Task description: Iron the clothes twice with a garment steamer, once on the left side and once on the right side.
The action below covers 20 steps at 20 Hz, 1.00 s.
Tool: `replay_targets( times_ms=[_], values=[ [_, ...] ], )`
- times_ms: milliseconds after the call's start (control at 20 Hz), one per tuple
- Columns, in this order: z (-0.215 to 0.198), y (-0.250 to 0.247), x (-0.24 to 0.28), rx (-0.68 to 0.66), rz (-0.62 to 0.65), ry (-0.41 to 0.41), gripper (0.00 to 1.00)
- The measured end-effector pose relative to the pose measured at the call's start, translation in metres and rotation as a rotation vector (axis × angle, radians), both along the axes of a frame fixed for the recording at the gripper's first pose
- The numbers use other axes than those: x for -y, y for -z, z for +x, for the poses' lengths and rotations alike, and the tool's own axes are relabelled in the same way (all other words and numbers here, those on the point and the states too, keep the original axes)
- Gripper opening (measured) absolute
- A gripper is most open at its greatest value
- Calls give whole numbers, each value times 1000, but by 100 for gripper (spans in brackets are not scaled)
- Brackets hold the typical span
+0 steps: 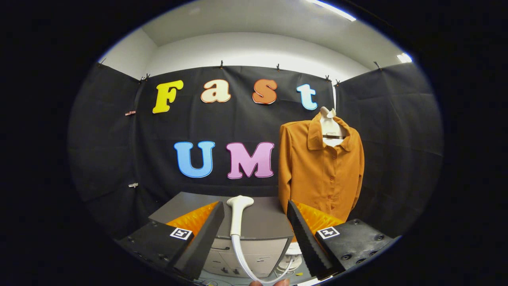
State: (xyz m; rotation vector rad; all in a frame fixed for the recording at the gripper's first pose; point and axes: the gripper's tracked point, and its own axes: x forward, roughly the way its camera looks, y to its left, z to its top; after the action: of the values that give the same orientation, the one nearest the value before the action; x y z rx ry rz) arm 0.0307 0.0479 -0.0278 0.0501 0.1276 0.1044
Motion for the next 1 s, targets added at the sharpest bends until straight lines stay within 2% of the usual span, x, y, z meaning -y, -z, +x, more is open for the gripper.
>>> replay_targets(
  times_ms=[350, 800, 850, 950, 1000],
  values=[
    [67, 95, -49, -319, -32, -79, 99],
    [124, 207, -77, -544, -114, -51, 98],
    [129, 215, -76, -557, -124, -38, 95],
    [138, 231, -78, -581, -122, -25, 81],
    [140, 237, -78, -599, -113, -17, 79]
  ],
)
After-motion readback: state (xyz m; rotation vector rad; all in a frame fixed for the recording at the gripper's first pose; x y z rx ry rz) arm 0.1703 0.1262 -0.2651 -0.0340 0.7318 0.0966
